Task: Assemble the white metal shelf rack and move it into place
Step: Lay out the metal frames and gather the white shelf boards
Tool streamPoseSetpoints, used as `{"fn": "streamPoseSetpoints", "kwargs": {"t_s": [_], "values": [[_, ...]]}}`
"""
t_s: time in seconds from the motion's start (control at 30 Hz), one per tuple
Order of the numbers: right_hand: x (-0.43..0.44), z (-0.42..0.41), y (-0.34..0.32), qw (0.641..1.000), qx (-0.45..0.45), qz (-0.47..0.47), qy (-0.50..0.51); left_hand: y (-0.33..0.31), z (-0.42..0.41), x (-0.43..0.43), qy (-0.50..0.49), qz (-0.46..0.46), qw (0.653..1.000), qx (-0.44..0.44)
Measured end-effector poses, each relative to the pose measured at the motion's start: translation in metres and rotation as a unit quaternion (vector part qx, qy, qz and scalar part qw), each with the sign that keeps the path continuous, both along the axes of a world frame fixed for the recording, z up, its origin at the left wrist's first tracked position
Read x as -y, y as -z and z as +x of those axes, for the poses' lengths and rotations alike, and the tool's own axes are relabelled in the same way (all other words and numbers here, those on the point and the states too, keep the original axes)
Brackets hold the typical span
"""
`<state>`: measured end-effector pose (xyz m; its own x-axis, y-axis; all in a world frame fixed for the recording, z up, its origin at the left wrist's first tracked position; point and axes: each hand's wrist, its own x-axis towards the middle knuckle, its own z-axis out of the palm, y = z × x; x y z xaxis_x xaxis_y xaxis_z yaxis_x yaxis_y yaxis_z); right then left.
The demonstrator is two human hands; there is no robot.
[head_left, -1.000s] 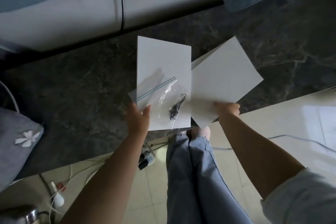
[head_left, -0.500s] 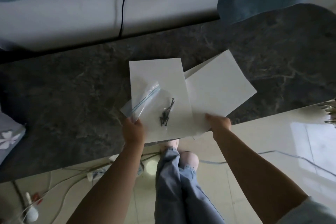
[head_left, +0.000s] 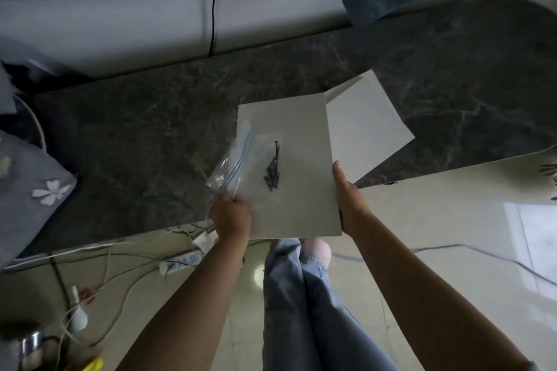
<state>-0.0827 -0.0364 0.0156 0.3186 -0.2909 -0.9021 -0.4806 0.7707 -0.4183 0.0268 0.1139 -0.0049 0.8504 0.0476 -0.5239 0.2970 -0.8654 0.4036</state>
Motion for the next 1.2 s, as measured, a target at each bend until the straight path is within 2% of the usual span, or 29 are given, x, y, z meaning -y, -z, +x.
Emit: {"fn": "streamPoseSetpoints", "kwargs": {"t_s": [0.07, 0.17, 0.3, 0.4, 0.5, 0.63, 0.73, 0.8, 0.9, 0.97, 1.03, 1.1, 1.2], "values": [[0.001, -0.01, -0.015, 0.998, 0.029, -0.05, -0.03, -0.011, -0.008, 0.001, 0.004, -0.009, 1.0, -0.002], [-0.003, -0.026, -0.033, 0.993, 0.028, -0.11, -0.033, -0.03, -0.021, -0.002, 0.002, -0.039, 0.999, 0.0], [-0.009, -0.052, -0.051, 0.988, 0.023, -0.148, -0.048, -0.061, -0.031, -0.028, -0.074, -0.102, 0.992, 0.012], [-0.019, -0.075, -0.062, 0.976, 0.009, -0.2, -0.086, -0.089, -0.051, -0.064, -0.183, -0.27, 0.945, -0.025], [-0.048, -0.092, -0.076, 0.967, 0.017, -0.221, -0.126, -0.108, -0.081, -0.116, -0.25, -0.337, 0.907, -0.029], [-0.123, -0.113, -0.096, 0.959, 0.036, -0.224, -0.171, -0.126, -0.139, -0.215, -0.308, -0.365, 0.878, -0.038], [-0.199, -0.137, -0.113, 0.945, 0.052, -0.222, -0.235, -0.141, -0.2, -0.291, -0.356, -0.338, 0.871, -0.017], [-0.247, -0.153, -0.121, 0.924, 0.057, -0.229, -0.3, -0.143, -0.24, -0.338, -0.406, -0.363, 0.839, -0.011], [-0.316, -0.179, -0.126, 0.882, 0.068, -0.23, -0.405, -0.137, -0.303, -0.406, -0.438, -0.336, 0.834, 0.015], [-0.358, -0.198, -0.125, 0.844, 0.078, -0.241, -0.473, -0.135, -0.354, -0.443, -0.49, -0.342, 0.801, 0.031], [-0.397, -0.216, -0.117, 0.806, 0.085, -0.243, -0.533, -0.138, -0.406, -0.471, -0.533, -0.303, 0.788, 0.045], [-0.433, -0.234, -0.108, 0.759, 0.089, -0.242, -0.598, -0.139, -0.454, -0.498, -0.583, -0.283, 0.759, 0.069], [-0.477, -0.27, -0.096, 0.712, 0.093, -0.226, -0.659, -0.125, -0.521, -0.536, -0.599, -0.252, 0.752, 0.108]]}}
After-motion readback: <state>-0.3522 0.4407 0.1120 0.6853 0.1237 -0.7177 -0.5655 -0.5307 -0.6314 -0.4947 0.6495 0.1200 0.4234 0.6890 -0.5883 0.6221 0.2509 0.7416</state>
